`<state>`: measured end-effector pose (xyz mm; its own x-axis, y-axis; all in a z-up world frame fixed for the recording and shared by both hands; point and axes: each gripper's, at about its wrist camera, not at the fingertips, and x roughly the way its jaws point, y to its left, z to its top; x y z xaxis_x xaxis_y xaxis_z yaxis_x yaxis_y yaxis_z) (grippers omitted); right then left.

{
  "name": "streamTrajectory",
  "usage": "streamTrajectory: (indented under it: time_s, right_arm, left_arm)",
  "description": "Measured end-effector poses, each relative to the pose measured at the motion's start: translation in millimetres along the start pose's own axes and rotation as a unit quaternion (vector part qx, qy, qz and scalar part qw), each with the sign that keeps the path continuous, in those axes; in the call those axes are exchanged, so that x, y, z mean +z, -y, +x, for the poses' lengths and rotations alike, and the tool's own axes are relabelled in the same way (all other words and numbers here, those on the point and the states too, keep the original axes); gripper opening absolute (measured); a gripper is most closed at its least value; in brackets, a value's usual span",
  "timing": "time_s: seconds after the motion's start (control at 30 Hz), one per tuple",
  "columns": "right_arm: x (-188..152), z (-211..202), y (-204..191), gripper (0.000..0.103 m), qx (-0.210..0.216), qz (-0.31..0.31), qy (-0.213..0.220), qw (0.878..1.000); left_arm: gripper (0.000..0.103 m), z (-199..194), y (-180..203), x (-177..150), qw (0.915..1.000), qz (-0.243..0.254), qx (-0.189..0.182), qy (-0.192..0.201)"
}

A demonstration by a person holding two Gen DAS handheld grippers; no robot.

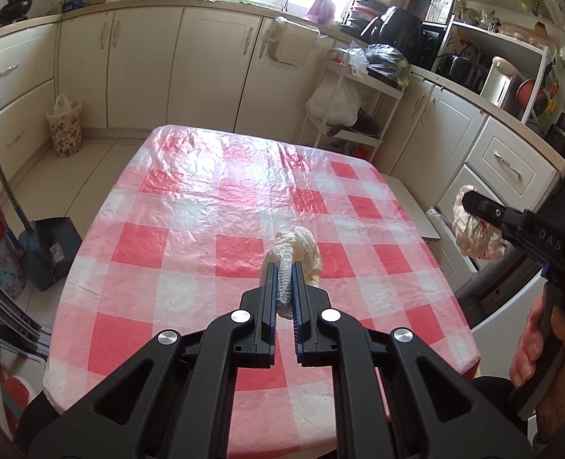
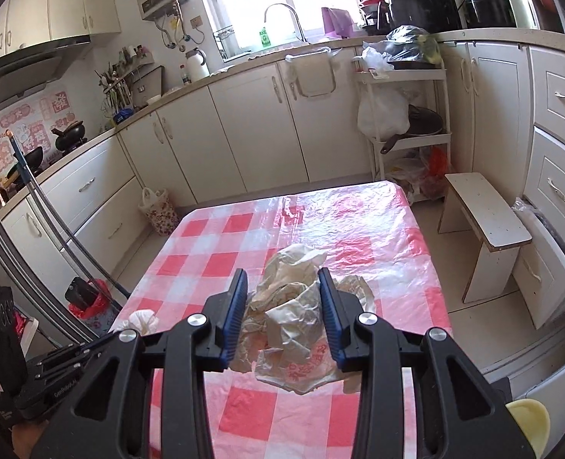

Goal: Collect trash
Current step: 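Carry the tissue and wrapper toward the yellow bin with both tools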

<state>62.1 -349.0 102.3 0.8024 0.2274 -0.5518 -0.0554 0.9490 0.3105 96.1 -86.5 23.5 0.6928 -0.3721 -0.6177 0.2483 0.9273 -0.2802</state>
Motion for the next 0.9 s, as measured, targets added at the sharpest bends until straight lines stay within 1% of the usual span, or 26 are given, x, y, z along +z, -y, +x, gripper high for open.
streamTrajectory:
  time_s: [0.27,0.43,0.6,0.9]
  right_arm:
    - [-10,-24,-8,0.038,-0.010,-0.024,0.006,1.000]
    - [-18,-36,-12,0.038,-0.017,-0.035,0.009,0.999]
    - [-26,-48,-9,0.038,-0.022,-0.030,0.012,0.999]
    - [-37,-70,0,0.039,-0.035,-0.028,0.025,0.999]
  left_arm:
    - [0.007,-23,3,2,0.9998,-0.001,-0.004,0.021]
    - [0.007,-35,13,3,0.9995,0.006,-0.007,0.031]
    - [0.007,-43,21,0,0.9993,0.010,-0.010,0.034]
    - [0.007,-57,48,-3,0.9982,0.035,-0.018,0.044]
